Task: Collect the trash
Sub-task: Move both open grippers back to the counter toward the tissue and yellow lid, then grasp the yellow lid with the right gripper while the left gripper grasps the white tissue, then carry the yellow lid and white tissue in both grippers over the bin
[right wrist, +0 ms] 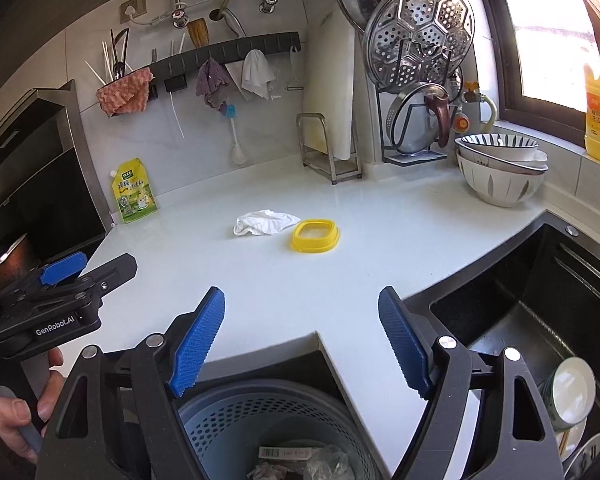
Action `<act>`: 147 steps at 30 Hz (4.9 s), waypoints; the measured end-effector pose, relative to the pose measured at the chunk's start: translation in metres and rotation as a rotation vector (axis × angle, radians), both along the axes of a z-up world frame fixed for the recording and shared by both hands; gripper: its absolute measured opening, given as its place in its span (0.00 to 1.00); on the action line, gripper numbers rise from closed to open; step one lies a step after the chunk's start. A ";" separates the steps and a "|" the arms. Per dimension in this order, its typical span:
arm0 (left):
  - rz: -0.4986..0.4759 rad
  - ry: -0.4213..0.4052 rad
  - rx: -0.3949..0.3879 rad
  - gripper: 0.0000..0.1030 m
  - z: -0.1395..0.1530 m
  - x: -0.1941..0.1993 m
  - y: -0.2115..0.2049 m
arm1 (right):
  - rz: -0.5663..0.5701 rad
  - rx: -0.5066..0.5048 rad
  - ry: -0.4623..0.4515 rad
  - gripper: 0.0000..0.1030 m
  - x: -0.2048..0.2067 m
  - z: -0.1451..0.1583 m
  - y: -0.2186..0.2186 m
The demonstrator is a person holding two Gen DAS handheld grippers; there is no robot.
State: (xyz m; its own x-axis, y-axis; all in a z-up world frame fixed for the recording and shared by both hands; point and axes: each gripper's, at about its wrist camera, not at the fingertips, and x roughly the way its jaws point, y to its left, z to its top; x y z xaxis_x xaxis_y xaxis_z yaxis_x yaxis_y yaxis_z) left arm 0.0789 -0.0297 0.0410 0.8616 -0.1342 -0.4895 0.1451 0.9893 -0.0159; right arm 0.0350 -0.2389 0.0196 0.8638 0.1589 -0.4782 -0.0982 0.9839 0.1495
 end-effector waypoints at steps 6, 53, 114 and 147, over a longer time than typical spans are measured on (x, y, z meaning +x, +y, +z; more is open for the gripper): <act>0.016 0.030 -0.017 0.93 0.004 0.042 -0.002 | 0.007 -0.002 0.016 0.74 0.044 0.007 0.000; 0.088 0.160 -0.018 0.94 -0.039 0.213 0.016 | 0.017 -0.003 0.317 0.74 0.255 -0.066 0.016; 0.104 0.370 0.135 0.17 -0.088 0.286 -0.083 | -0.109 0.206 0.239 0.64 0.245 -0.049 -0.102; -0.026 0.118 0.115 0.14 -0.010 0.004 -0.034 | -0.073 0.115 0.103 0.64 -0.007 -0.010 -0.039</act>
State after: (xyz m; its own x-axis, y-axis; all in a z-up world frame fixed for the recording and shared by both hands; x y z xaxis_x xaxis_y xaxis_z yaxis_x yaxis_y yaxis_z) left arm 0.0826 -0.0635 0.0305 0.7939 -0.0931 -0.6009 0.1750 0.9814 0.0791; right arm 0.0281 -0.2783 0.0092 0.8224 0.1565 -0.5470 -0.0059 0.9637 0.2669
